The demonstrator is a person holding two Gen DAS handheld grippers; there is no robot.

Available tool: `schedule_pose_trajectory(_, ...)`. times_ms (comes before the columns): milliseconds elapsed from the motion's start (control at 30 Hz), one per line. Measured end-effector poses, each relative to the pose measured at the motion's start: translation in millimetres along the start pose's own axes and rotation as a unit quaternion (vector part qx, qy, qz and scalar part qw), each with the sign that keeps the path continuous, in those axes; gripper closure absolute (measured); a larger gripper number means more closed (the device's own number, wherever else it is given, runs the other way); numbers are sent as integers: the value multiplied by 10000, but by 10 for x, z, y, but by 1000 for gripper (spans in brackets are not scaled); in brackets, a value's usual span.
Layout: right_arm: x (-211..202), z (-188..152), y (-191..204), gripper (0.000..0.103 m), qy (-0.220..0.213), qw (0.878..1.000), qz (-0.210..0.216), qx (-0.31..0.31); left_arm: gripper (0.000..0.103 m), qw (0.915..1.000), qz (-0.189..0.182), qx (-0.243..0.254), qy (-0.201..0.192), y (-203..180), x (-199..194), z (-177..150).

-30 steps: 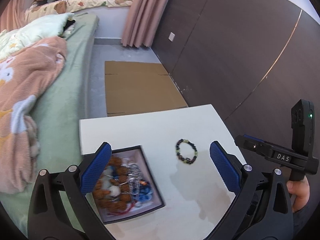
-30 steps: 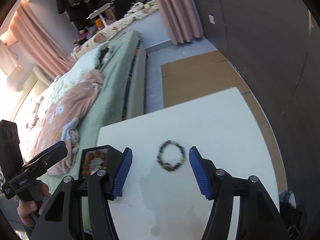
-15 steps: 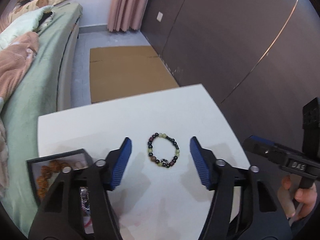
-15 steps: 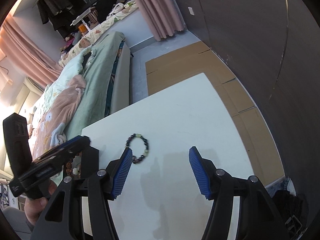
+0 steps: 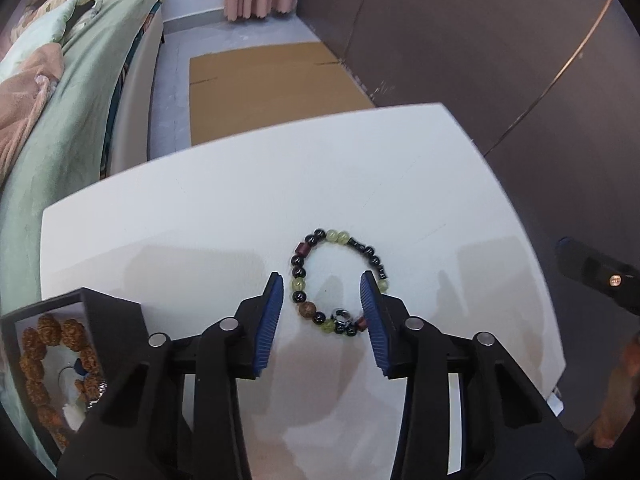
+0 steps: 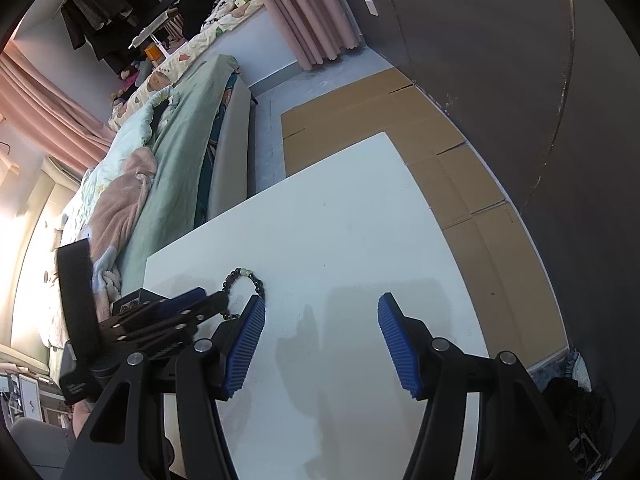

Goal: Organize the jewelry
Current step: 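Lower the left tool onto the dark bead bracelet and grasp it, then carry the bead bracelet to the box with the left tool while the right tool grasps the silver ring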

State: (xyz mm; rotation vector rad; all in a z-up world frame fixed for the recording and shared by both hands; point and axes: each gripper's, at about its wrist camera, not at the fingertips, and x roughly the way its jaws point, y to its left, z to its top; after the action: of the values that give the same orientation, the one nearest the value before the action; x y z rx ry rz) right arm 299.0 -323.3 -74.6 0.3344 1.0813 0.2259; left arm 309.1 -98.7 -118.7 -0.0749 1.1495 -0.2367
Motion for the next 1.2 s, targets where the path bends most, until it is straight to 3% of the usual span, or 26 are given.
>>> schedule_pose_trajectory(233, -9, -10, 32, 44, 23, 9999, 19, -107, 80, 9983, 563, 152, 71, -61, 122, -36)
schedule_pose_trajectory(300, -15, -15, 32, 44, 19, 9999, 5, -121, 93, 9978, 635, 186, 68, -60, 119, -49)
schedule_pose_trajectory(533, -1, -20, 95, 44, 41, 9998, -46, -198, 94, 9997, -209, -51, -62, -19, -119, -34)
schedule_pose_trajectory(667, 10, -11, 112, 44, 51, 9998, -57, -204, 94, 9986, -482, -28, -221, -53, -311, -46)
schedule_pose_trajectory(967, 141, -61, 288, 46, 209, 9991, -8, -374, 95, 9964, -676, -69, -514, 78, -653, -98)
schedule_pose_trajectory(1200, 357, -97, 488, 54, 460, 9978, 56, -478, 95, 9939, -783, -257, -735, 298, -873, -87)
